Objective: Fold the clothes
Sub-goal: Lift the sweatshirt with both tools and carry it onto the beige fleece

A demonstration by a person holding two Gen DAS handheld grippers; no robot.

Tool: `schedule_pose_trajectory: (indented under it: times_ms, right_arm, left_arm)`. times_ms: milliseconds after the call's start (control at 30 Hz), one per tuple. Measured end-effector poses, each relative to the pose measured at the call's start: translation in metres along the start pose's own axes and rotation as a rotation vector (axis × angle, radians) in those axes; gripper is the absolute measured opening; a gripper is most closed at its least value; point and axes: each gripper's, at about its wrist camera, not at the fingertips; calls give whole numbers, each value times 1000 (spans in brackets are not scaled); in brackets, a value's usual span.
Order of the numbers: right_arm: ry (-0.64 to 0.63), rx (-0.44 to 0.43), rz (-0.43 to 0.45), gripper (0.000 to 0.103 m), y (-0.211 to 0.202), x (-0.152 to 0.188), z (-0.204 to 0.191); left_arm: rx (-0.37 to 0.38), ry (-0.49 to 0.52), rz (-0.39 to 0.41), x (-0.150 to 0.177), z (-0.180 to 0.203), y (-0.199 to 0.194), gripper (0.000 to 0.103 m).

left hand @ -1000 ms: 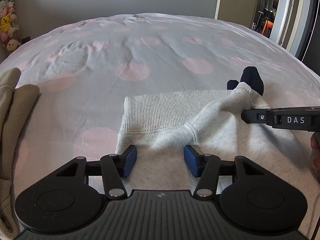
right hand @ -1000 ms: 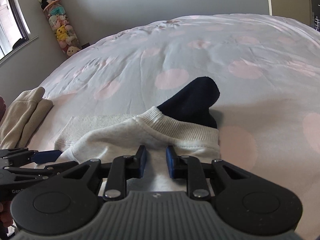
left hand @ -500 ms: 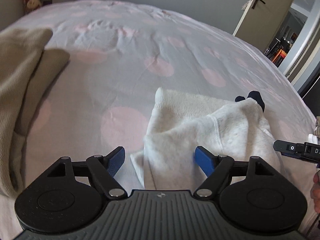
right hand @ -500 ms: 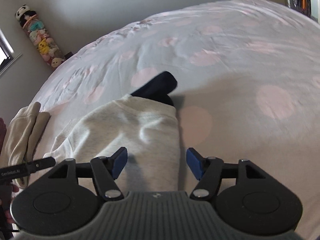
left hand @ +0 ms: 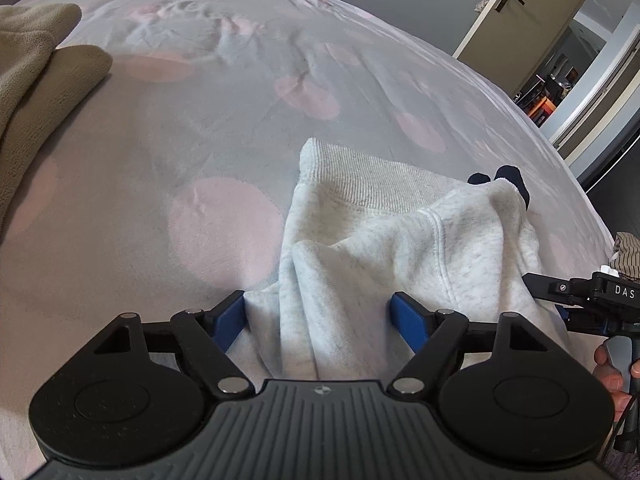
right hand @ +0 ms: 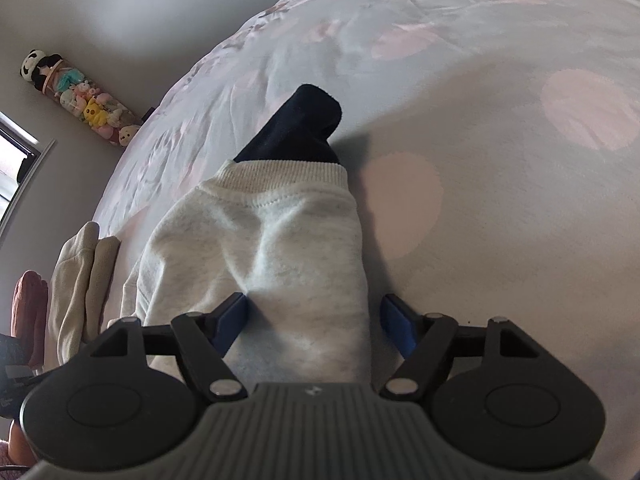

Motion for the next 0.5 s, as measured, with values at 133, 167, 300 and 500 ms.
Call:
schedule_pose_trajectory:
  times_ms: [133,167,300,500]
  right_arm:
    - [-3,-40,-3,61,3,-1,-1]
    - [2,-49,1,58,2,0,0]
    - [18,-85,22,40,-5,0,2]
    - [-53,-106,95,25,-29,9,-16]
  left_arm:
    - [30,15,11,-2,5,-1,46]
    - [30,16,19,-2,6,-2,40]
    - [14,30,54,-3,13,-11,28]
    - [-16,36,145,-3,20,-47,25]
Point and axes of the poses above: each gripper's, at about its wrist camera, not at the fingertips, and y roughly the way its jaws point, z to its right, x to its underside, and after that the axes turned 11 degrees about y, right-handed
